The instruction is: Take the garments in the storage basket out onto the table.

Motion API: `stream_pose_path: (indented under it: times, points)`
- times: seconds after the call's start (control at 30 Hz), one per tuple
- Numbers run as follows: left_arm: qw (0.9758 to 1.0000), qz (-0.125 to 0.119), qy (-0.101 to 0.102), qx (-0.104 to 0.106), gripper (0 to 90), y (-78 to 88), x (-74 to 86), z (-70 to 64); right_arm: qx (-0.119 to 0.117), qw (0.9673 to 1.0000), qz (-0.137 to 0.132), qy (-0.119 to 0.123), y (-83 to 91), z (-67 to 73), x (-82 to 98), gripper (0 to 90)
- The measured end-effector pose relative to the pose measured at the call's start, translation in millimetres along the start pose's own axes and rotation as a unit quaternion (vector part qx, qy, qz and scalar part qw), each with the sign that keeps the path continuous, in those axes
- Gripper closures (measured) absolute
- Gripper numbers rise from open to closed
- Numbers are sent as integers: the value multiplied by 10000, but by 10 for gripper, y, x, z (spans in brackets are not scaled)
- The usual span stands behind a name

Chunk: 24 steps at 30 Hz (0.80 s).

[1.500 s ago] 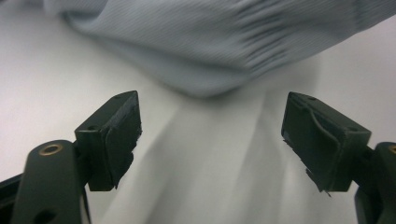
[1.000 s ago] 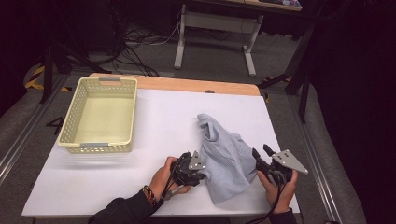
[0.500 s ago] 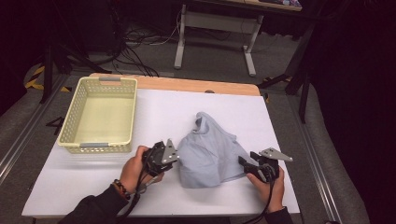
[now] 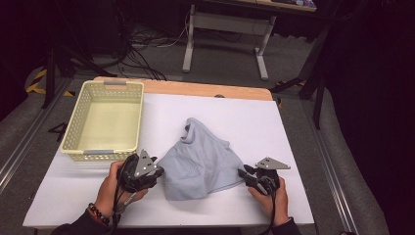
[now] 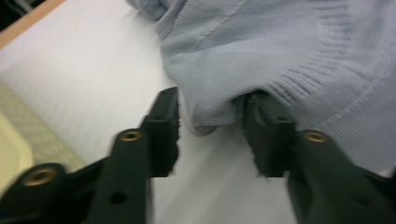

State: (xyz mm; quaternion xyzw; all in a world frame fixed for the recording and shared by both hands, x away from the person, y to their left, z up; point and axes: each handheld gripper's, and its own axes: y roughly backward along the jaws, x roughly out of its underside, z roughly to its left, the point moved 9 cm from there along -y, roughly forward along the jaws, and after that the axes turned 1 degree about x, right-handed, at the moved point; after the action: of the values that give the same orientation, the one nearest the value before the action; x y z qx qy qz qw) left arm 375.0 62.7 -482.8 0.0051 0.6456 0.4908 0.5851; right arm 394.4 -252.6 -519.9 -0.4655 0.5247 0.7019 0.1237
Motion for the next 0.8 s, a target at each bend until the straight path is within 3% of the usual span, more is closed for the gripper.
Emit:
stream_pose_path:
  times: [0.03,0.1,0.23,0.27,0.33,0.53,0.6,0.63,0.7,0.8]
  points:
    - [9999,-122,120,19,471,32,-1,-20,-19,10000,4,23,4,5,2,734]
    - [9994,-290,174,74,417,61,-13,-59,-52,9999,52,77,18,20,17,799]
    - [9981,-553,199,211,355,120,-55,-130,-126,9998,65,103,91,32,45,843]
    - [9966,-727,266,278,346,164,-83,-150,-150,9999,27,73,145,49,52,850]
    - [9954,-794,329,424,346,170,-97,-177,-153,9998,-63,97,218,102,57,851]
    - [9953,-671,288,642,306,39,-86,-320,-102,9992,-169,362,374,309,103,830]
    - [9952,-538,63,816,309,-44,-60,-471,-90,9987,-223,447,396,330,102,810]
    - [9952,-538,63,816,309,-44,-60,-471,-90,9987,-223,447,396,330,102,810]
    - [9947,-463,-50,921,315,-101,-43,-561,26,9982,-367,482,414,294,61,735]
    - [9932,-216,-136,1137,434,-216,38,-666,208,9956,-597,696,373,209,-99,573]
